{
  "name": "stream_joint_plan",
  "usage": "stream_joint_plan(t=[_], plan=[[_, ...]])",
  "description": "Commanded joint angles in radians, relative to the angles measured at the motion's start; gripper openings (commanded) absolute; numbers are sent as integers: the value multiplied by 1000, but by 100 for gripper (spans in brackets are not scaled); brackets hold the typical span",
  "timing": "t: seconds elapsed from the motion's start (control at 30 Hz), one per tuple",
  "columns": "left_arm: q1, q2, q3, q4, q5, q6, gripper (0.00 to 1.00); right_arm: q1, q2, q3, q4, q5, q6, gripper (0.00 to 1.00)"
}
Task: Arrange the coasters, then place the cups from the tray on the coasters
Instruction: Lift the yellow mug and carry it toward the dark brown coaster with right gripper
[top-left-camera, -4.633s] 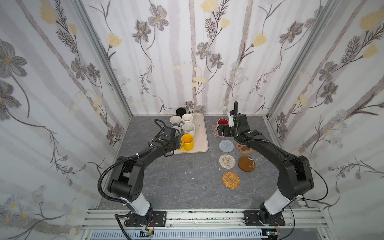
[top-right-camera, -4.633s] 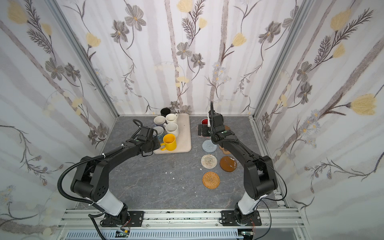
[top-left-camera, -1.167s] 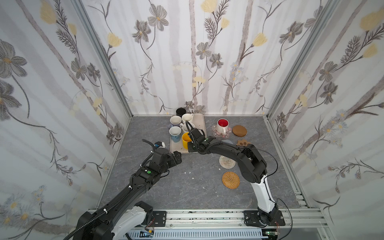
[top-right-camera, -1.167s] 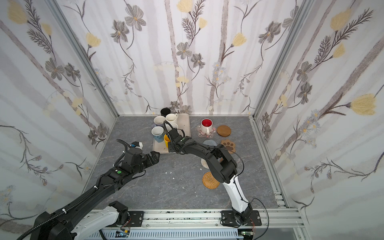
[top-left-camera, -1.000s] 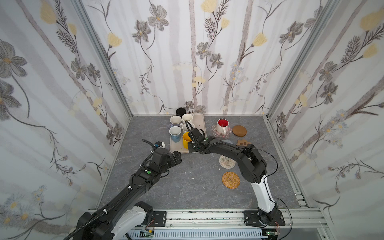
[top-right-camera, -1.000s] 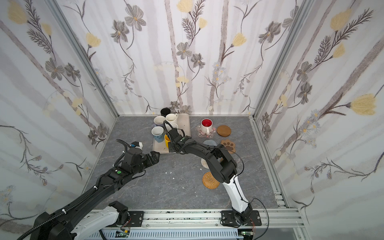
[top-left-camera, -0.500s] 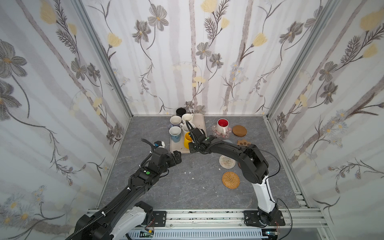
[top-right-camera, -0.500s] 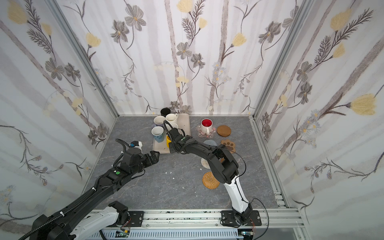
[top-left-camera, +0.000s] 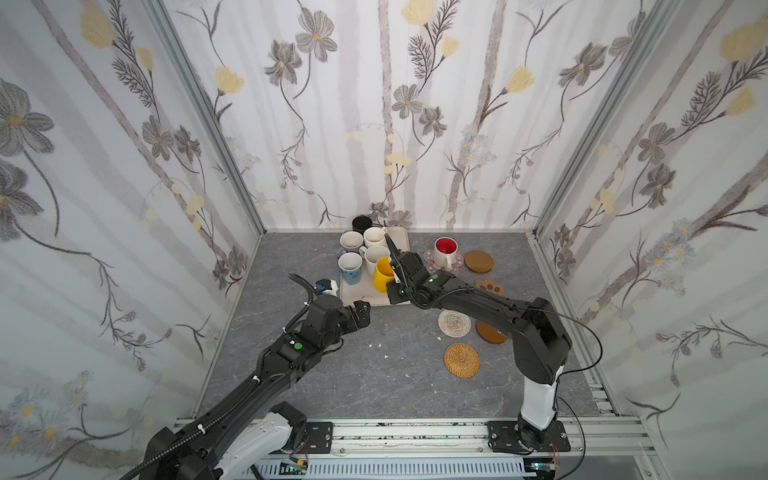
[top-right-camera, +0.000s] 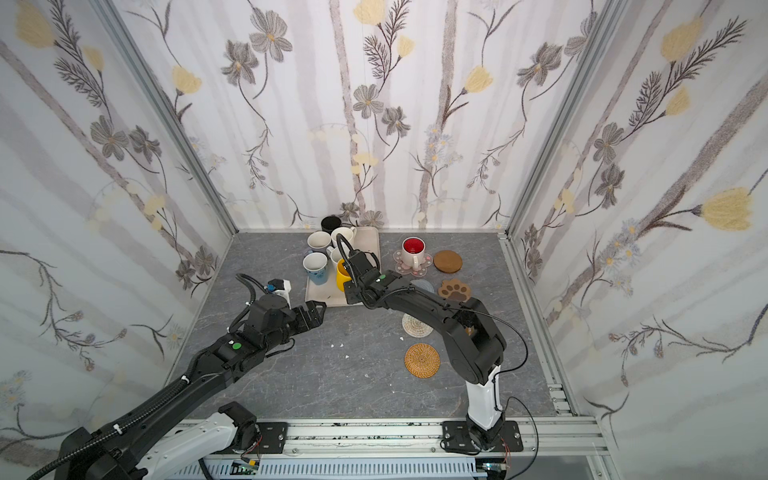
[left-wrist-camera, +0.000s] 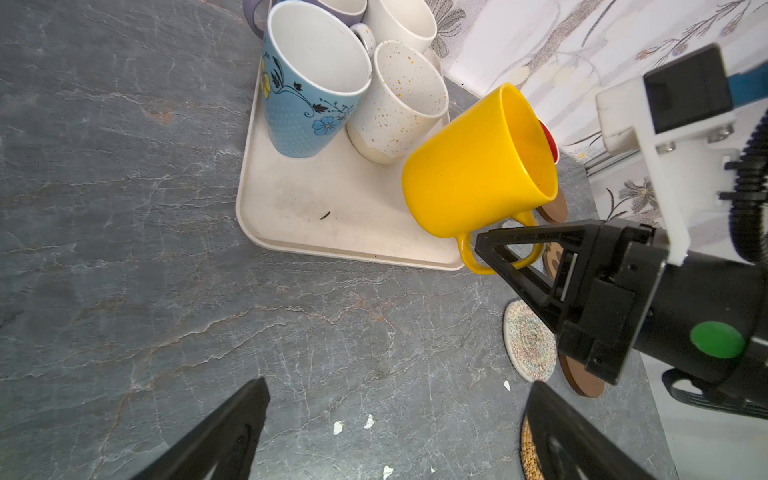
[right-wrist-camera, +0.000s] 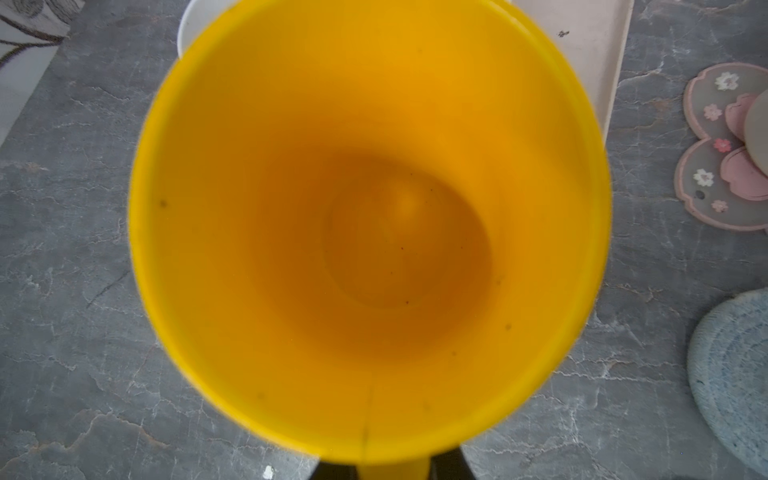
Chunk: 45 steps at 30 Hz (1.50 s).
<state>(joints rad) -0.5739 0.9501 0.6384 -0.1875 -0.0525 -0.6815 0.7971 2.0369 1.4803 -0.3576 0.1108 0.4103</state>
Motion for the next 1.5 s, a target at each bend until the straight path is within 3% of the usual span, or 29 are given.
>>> stream_joint_plan(t=[0.0,0.4,0.77,1.07,1.47], plan=[[-32,9,21,-3,-45,-29,100,-7,-70,-54,96,33,-15,0],[-172,128,131,-13,-130,-50,100,-111,-317,-317,160,30,-16,0],[-205,296,296,-18,-125,-8,100,-243,-483,-475,186,3,-24,0],[-191,456,456,-21,-84,46,100,-351,-529,-492,179,-42,-36,0],[-64,578,608,-25,58,94,100,-499,-504,-408,132,-61,-58,0]])
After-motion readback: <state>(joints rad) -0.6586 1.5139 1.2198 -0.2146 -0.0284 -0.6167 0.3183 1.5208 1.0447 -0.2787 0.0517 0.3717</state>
